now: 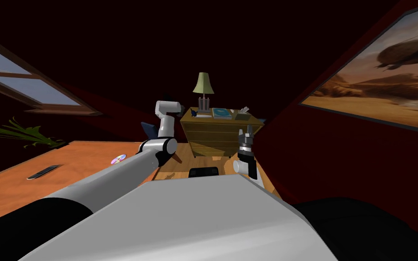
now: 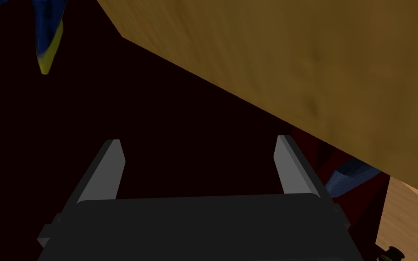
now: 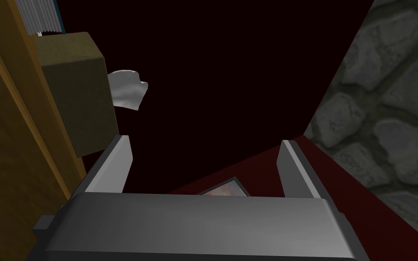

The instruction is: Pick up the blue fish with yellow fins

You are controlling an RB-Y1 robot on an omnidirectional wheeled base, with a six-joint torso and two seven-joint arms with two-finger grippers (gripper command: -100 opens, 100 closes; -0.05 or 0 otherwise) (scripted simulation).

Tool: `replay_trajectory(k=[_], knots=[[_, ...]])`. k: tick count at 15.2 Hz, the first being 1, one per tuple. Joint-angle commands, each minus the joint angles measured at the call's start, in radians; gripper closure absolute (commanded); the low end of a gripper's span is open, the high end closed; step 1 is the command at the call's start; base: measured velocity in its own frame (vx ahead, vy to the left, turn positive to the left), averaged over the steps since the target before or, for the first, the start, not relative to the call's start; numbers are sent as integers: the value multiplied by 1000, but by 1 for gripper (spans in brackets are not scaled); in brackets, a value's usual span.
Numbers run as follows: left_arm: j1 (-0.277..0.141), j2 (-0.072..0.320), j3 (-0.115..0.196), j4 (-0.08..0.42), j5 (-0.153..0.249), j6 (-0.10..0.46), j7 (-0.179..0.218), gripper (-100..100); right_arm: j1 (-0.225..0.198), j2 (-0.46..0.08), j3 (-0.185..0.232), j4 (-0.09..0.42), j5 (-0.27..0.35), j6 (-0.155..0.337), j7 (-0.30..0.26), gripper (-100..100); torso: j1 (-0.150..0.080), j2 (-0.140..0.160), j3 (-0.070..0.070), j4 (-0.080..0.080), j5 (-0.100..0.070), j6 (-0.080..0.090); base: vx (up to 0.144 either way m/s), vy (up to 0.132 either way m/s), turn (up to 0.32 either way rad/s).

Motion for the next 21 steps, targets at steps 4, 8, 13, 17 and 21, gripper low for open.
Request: replay_trajectory(k=[4,8,13,17,21], knots=[[-92,-9,21,69,-6,101,-21,-100,0,0,0,0,0,0,0,0,0,0,0,0,0,0,-7,4,-23],[-162,-16,38,124,-10,175,-36,-100,0,0,0,0,0,0,0,0,0,0,0,0,0,0,-10,6,-31],[-243,-26,56,187,-15,273,-54,-100,0,0,0,0,0,0,0,0,0,0,0,0,0,0,-10,5,-27],[-284,-32,66,220,-18,320,-64,-100,0,0,0,0,0,0,0,0,0,1,0,0,0,0,-11,5,-19],[-255,-34,56,215,-16,290,-56,-100,0,0,0,0,0,0,0,0,1,-3,-2,-1,0,0,33,6,-21]])
